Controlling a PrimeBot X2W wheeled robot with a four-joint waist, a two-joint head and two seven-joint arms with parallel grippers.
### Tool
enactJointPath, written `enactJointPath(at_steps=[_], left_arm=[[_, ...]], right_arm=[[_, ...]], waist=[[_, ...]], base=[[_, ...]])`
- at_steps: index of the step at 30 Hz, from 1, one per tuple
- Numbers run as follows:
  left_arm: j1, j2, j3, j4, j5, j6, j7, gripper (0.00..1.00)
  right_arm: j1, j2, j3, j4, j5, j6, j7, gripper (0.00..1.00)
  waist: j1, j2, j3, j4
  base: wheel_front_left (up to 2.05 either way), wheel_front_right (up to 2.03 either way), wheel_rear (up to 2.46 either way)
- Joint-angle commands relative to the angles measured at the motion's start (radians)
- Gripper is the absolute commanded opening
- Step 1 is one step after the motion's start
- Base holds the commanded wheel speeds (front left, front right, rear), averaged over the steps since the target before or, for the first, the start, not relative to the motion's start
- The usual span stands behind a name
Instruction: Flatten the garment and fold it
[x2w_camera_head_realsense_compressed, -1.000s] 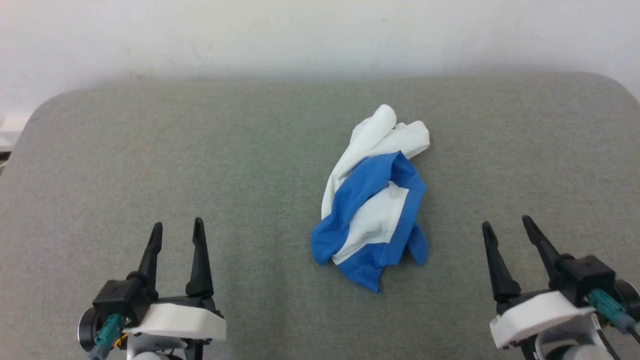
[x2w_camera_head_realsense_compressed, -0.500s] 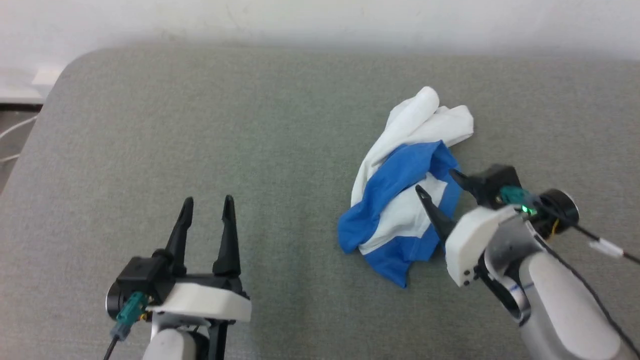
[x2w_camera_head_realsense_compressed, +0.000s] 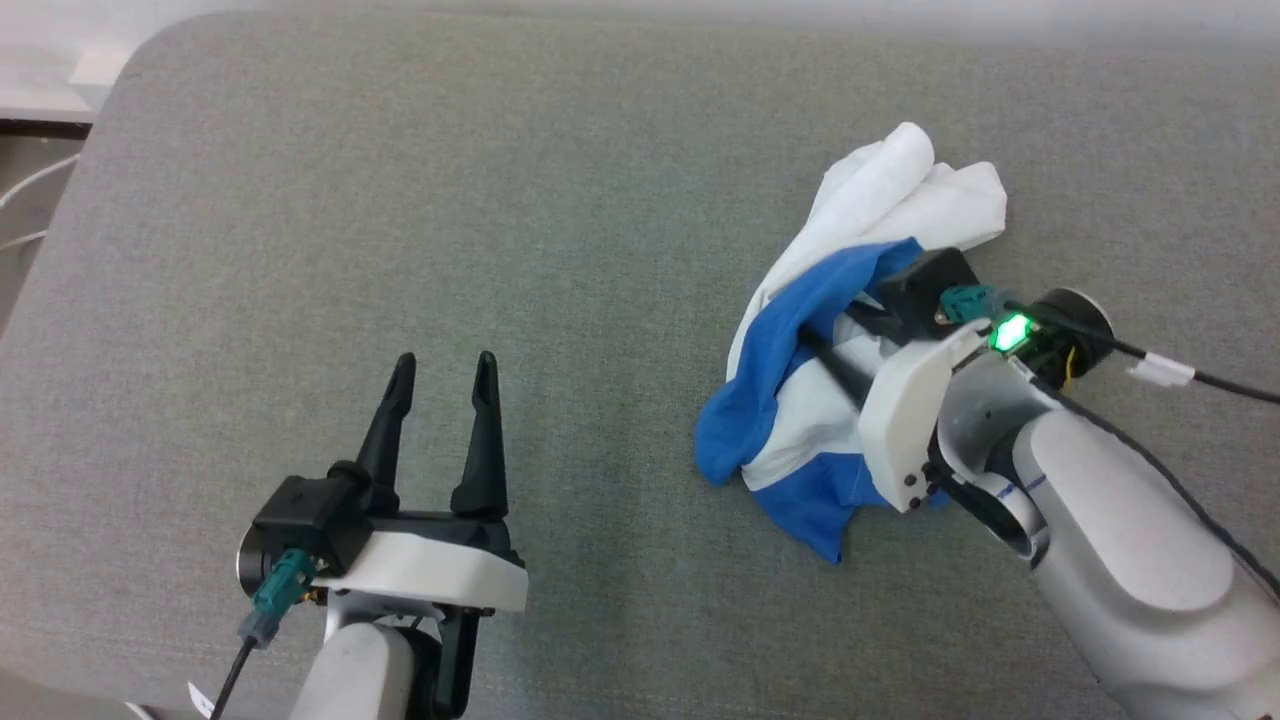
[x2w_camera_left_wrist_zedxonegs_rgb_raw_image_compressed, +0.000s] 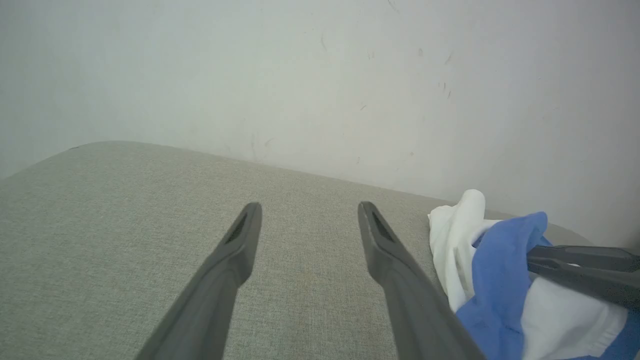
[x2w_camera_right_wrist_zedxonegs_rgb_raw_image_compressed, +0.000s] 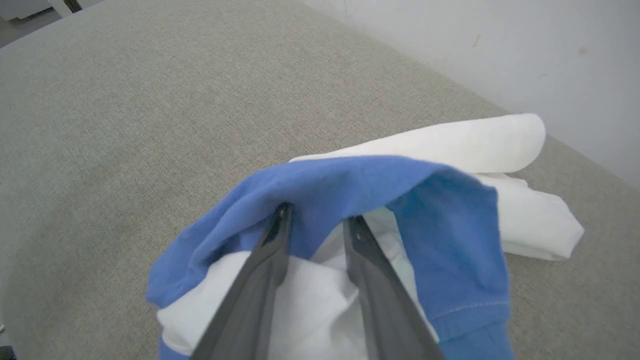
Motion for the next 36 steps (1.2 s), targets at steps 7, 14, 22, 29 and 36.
enactJointPath(at_steps=[7,14,22,29,36], left_arm=[[-0.014,-0.002,-0.005,0.019,-0.003,0.011,-0.005,1.0],[-0.001,-0.003,0.004,0.02,0.008,-0.002,-0.005,1.0],[0.018,-0.003,0.02,0.017,0.012,-0.001,-0.005,1.0],[0.029,-0.003,0.027,0.022,0.013,0.006,-0.005,1.0],[0.041,-0.003,0.047,0.025,0.024,0.004,-0.005,1.0]], right_arm=[[-0.059,-0.02,0.042,0.007,0.045,-0.001,-0.062,0.0],[-0.07,-0.018,-0.063,-0.022,0.007,-0.001,-0.175,0.0],[0.087,-0.008,-0.498,-0.062,-0.101,-0.001,-0.206,0.0],[0.348,0.084,-0.89,-0.053,-0.207,-0.001,-0.154,0.0],[0.465,0.203,-1.07,-0.064,-0.285,-0.001,-0.169,1.0]], waist=[[-0.0002,0.0,-0.017,-0.017],[-0.0002,0.0,-0.048,-0.049],[-0.0002,0.0,-0.06,-0.109],[-0.0002,0.0,-0.062,-0.148],[-0.0002,0.0,-0.068,-0.17]], base=[[0.0,0.0,0.0],[0.0,0.0,0.0],[0.0,0.0,0.0],[0.0,0.0,0.0],[0.0,0.0,0.0]])
